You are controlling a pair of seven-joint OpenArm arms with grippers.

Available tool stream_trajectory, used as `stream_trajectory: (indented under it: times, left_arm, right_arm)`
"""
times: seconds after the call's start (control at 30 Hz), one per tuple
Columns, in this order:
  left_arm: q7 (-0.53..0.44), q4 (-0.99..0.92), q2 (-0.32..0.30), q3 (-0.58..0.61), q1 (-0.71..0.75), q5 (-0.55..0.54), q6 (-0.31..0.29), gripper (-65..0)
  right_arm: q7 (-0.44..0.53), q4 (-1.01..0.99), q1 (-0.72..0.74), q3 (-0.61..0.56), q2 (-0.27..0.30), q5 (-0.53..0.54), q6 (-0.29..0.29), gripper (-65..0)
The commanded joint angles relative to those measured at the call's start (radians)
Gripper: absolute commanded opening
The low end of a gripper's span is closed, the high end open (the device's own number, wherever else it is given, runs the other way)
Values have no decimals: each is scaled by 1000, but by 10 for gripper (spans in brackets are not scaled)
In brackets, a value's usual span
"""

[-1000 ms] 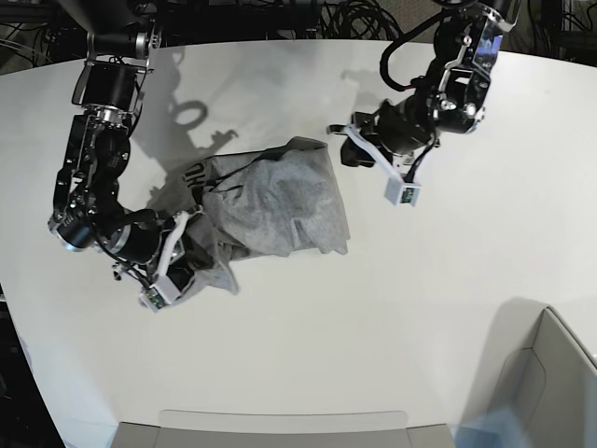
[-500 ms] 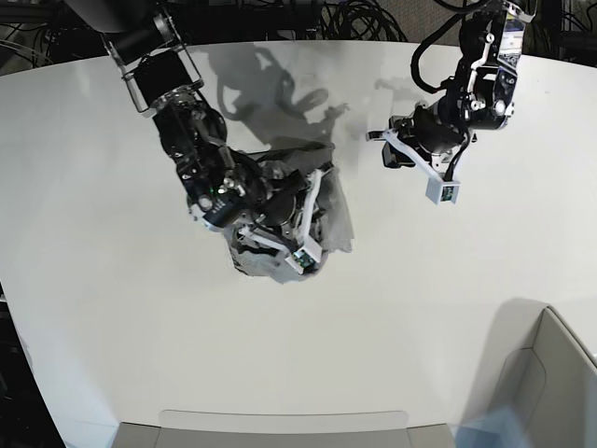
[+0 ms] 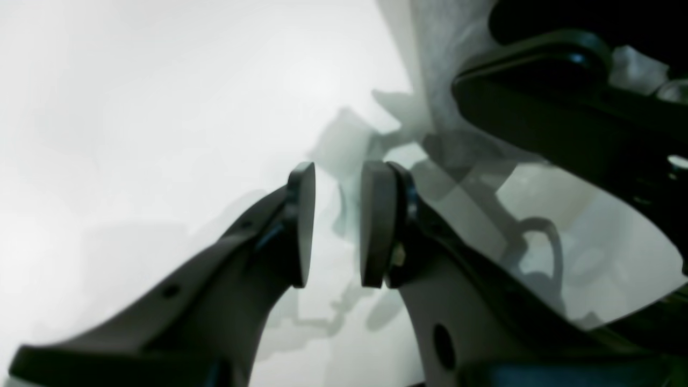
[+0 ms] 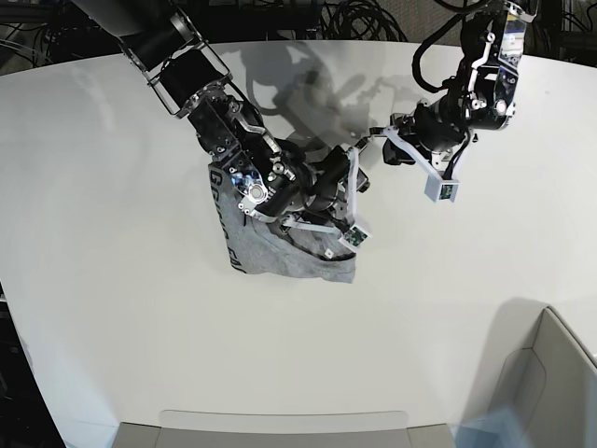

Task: Fold the T-shirt properly
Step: 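Fold the bundle over with the right gripper toward the left gripper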

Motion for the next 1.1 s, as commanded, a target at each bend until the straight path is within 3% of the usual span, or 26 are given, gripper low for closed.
stream_trajectory:
  times: [0.0, 0.13, 0.27, 0.47, 0.57, 0.7, 0.8, 0.93, 1.07]
  left_arm:
    - [-25, 15, -4, -7, -13, -8, 4, -495]
    - [-25, 14, -4, -8, -16, -8, 4, -495]
    - [-27, 14, -4, -8, -16, -6, 4, -495]
    - [-33, 14, -1, -2, -18, -6, 4, -495]
    - [-33, 14, -1, -2, -18, -6, 4, -495]
    - [-35, 14, -1, -2, -19, -6, 4, -495]
    - [-30, 14, -1, -2, -47, -6, 4, -495]
    - [-29, 14, -1, 0, -51, -8, 4, -495]
    - [-29, 14, -1, -4, -51, -8, 4, -495]
  right_arm:
    - [18, 20, 21, -16, -12, 20, 3, -416]
    - [24, 138, -2, -26, -8, 20, 3, -416]
    - [18, 326, -18, 169, 1, 14, 3, -419]
    - [-91, 320, -15, 414, 89, 13, 3, -566]
    - [-117, 251, -35, 465, 113, 14, 3, -610]
    - [-120, 116, -45, 411, 119, 20, 11, -621]
    - [-117, 52, -38, 250, 112, 22, 11, -621]
    - [-117, 52, -35, 73, 55, 22, 11, -621]
    - [-115, 72, -19, 77, 37, 22, 11, -621]
